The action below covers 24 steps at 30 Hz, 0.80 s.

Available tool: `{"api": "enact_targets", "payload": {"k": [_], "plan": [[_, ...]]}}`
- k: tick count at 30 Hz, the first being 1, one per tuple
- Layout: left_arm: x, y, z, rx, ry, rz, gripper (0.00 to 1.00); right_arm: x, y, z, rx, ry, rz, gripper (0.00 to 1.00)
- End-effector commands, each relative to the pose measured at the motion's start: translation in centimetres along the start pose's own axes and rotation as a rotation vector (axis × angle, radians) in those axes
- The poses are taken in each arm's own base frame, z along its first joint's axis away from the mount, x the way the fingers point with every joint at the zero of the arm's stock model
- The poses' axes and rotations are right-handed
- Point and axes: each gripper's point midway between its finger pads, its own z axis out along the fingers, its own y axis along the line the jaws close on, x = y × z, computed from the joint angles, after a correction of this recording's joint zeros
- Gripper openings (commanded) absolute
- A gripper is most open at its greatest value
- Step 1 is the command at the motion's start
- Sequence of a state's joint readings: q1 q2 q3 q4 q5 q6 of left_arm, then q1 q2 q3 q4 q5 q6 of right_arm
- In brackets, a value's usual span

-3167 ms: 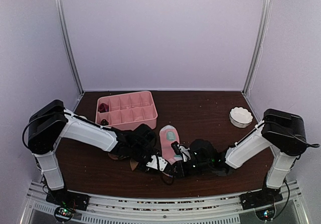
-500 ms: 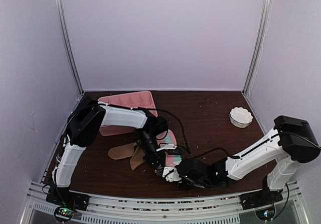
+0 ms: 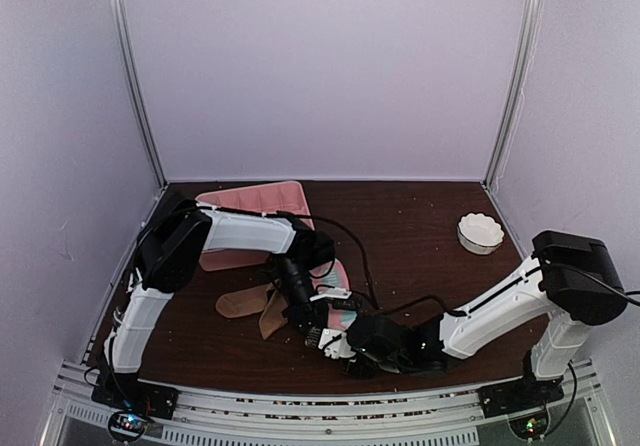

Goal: Roll the socks
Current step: Pick up the sock from the center of the board.

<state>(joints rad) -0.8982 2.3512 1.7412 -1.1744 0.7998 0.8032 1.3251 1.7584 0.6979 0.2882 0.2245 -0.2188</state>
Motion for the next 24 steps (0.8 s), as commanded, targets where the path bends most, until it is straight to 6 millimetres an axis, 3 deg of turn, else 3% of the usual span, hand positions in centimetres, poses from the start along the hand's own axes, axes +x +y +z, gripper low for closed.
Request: {"api": "enact_targets", "payload": {"k": [1,4,10,15,19,24], "plan": [[4.9,1.7,1.8,-0.034,0.18,-0.049,0.3,4.9,1.4,0.9,-0.084,0.16,0.046,0.09],[4.1,2.3,0.5,-0.125,0.144,-0.012,0.47,5.9,1.7,0.8,-0.12,0.198,0.112,0.01],[0.3,0.9,-4.8,-0.342,-0.081,0.173,0.64,7.2,2.2,0.2,-0.179,0.275,0.301,0.0],[0.3,-0.5,-6.1,-0.427,-0.111,0.25,0.65,8.4,4.0,-0.3,-0.276,0.39,0.419,0.0],[1.3,-1.2,-5.8,-0.472,-0.141,0.279,0.64,9.4,5.2,-0.5,-0.33,0.445,0.48,0.0],[1.5,-2.2,-5.2,-0.466,-0.174,0.298,0.62,10.8,5.3,-0.3,-0.375,0.5,0.641,0.0]]}}
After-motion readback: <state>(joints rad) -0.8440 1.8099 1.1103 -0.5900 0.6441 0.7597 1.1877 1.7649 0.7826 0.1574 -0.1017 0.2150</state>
